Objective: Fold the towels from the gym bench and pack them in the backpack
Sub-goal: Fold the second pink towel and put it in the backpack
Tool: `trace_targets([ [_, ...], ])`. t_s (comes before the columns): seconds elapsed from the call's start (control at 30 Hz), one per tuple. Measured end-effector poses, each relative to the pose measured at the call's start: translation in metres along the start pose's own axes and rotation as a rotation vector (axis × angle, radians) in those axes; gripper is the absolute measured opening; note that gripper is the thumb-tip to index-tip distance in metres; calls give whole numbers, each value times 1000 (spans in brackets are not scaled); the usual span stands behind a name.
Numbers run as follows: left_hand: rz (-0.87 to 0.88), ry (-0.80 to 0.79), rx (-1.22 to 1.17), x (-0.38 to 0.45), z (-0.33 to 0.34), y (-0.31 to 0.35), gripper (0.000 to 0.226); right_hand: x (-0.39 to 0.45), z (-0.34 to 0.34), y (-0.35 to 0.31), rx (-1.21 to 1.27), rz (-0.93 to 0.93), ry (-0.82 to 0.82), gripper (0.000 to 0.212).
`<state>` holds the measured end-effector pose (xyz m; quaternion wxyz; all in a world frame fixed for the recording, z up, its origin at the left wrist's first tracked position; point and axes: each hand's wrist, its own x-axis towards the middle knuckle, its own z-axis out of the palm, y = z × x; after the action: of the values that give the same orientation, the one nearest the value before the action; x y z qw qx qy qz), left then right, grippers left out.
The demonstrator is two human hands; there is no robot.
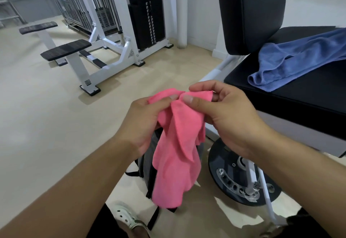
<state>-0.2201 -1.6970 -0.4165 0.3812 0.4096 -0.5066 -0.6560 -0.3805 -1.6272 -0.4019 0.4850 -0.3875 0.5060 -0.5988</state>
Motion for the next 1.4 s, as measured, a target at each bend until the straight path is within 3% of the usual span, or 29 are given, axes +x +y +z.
trace_targets([
  [0.1, -31, 22, -39, -1, 4, -3, 24, -1, 0, 3, -19, 28, -43, 40],
  [0.2, -59, 18, -99, -4, 6, -4, 34, -4, 1, 3, -276, -80, -49, 51],
  [0.4, -37, -53, -67, -8, 9, -12, 41, -4, -2, 1, -774, -314, 107, 22],
  [0.6, -63, -145, -187, -6, 11, -11, 31, 6, -18, 2, -1054, -483, 178, 18],
  [0.7, -30, -113, -113, -6, 11, -12, 29, 8, -19, 0, -1058, -481, 100, 13],
  [0.93, 4, -62, -25, -9, 9, -15, 21, -1, -8, -5, -757, -404, -23, 9],
  [1.1, 28, -67, -64, -9, 11, -13, 25, 6, -11, 4, -758, -290, 17, 10],
  [1.4, 85, -128, -15, -11, 11, -10, 34, 7, -13, 2, -769, -302, 47, 10],
])
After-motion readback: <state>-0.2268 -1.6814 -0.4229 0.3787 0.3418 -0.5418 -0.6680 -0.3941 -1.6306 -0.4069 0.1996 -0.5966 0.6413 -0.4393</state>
